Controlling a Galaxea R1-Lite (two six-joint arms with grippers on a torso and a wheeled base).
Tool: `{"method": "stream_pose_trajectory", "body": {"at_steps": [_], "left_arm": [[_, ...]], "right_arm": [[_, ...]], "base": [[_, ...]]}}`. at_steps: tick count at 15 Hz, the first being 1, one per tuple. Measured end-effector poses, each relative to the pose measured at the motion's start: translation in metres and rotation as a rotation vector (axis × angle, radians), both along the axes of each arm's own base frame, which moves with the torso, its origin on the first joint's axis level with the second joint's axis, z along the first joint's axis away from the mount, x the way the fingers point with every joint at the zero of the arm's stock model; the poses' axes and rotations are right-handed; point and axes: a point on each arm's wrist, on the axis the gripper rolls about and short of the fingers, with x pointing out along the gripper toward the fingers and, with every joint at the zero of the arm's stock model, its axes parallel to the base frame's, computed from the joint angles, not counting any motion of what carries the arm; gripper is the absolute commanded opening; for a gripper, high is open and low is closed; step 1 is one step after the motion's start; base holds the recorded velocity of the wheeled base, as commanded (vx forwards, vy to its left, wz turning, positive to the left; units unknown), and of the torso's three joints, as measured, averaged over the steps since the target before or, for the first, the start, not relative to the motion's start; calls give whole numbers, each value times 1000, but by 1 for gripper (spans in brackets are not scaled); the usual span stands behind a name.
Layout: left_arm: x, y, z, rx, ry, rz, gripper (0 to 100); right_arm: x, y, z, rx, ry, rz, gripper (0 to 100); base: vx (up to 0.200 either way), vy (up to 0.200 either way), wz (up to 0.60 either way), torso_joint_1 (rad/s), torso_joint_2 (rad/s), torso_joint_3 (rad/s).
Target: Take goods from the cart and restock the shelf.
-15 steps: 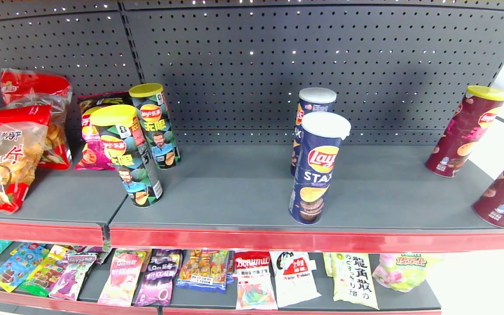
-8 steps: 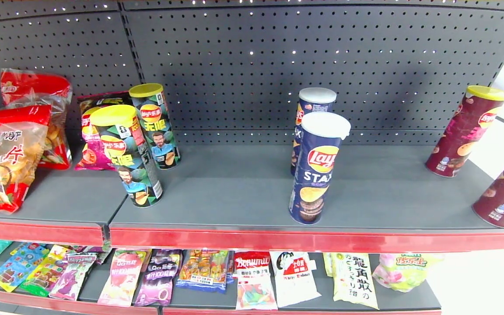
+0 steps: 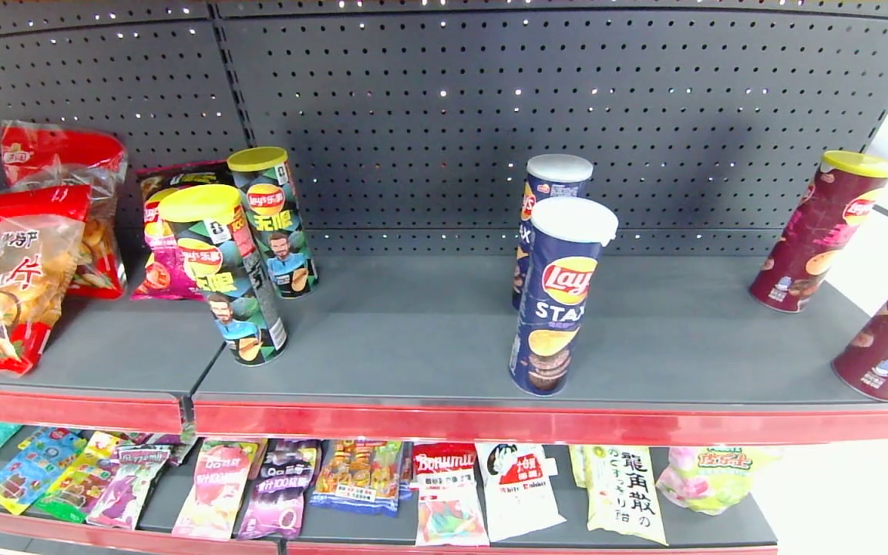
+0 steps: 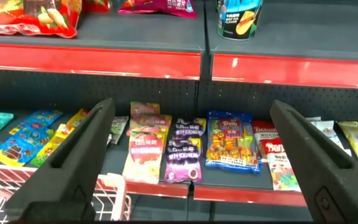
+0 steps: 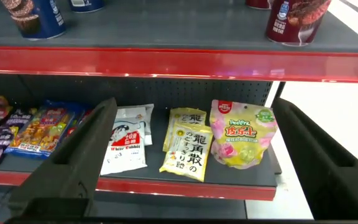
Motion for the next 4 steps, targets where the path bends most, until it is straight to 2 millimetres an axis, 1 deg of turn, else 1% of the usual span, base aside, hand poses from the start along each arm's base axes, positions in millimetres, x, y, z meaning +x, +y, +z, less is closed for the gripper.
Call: {"method": "stream_pose_trajectory", "body": {"at_steps": [4], "left_arm": [[0, 0, 0, 11, -1, -3, 100]], "right_arm": [[0, 0, 0, 0, 0, -3, 100]], "base": [[0, 0, 0, 0, 0, 0]]}}
